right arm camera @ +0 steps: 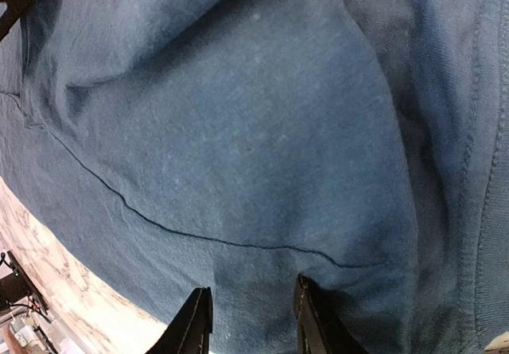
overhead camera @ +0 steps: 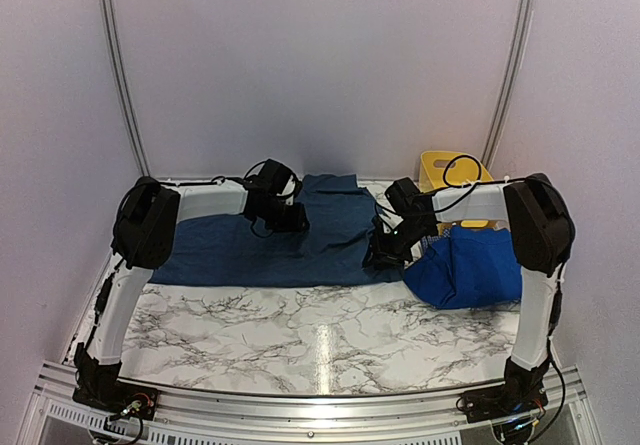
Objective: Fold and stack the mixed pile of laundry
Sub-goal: Adjust the 1/3-folded T-shirt at the center of the board.
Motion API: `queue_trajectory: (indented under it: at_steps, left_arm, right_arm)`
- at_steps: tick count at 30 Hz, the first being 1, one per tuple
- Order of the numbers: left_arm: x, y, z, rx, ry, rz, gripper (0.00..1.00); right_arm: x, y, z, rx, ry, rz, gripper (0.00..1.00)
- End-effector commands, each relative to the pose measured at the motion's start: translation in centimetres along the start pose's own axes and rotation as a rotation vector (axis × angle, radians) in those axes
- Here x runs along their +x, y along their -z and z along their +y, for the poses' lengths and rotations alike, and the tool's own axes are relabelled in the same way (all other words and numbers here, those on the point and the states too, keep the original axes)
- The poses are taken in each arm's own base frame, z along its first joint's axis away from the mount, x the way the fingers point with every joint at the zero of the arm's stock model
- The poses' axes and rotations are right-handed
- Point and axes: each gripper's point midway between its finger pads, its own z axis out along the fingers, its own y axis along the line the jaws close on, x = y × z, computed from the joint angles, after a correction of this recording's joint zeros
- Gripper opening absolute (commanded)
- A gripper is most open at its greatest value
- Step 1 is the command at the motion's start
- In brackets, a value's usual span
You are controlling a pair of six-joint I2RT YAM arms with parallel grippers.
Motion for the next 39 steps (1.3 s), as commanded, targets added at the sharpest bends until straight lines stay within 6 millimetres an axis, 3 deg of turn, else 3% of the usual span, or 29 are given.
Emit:
queue_trajectory:
  at_steps: [1,5,10,17,21,22,26,32,36,39]
  left_arm:
    - [0.0,-0.7,0.1,0.031,0.021,0.024,0.26]
    - [-0.7,-0.9,-0.3,0.065,0.023,0.018,0.20]
    - [-1.5,-0.7,0.4,0.077,0.057,0.009,0.01]
    - [-2.7,0.3,2.9,0.024,0.091,-0.026,0.00]
    - [-2.2,0.3,4.0,0.002,0.108,-0.017,0.00]
    - [-1.9,0.3,4.1,-0.002,0.110,-0.011,0.02]
    - [-1.4,1.7,4.9,-0.044,0.114,-0.014,0.44]
    - [-3.3,8.4,7.6,-0.150,0.127,-0.104,0.98]
    - [-3.1,13.3,10.4,-0.190,0.211,-0.145,0.99]
    - [-1.7,15.6,13.5,-0.224,0.331,-0.150,0.99]
  right_arm:
    - [0.3,0.1,-0.1,0.018,0.004,-0.004,0.35]
    - [0.6,-0.1,-0.4,0.024,0.001,0.002,0.35]
    - [0.8,-0.2,-0.5,0.026,-0.001,0.008,0.36]
    - [1.6,-0.4,-1.2,0.048,-0.001,0.027,0.35]
    - [1.9,-0.5,-1.5,0.061,0.000,0.037,0.35]
    - [1.9,-0.5,-1.6,0.065,0.000,0.039,0.35]
    - [1.7,-0.3,-1.4,0.060,0.011,0.035,0.36]
    - [-0.1,1.4,1.0,0.010,0.079,-0.015,0.36]
    - [-1.5,2.5,2.7,-0.016,0.134,-0.051,0.37]
    - [-2.4,2.4,3.4,-0.026,0.163,-0.057,0.37]
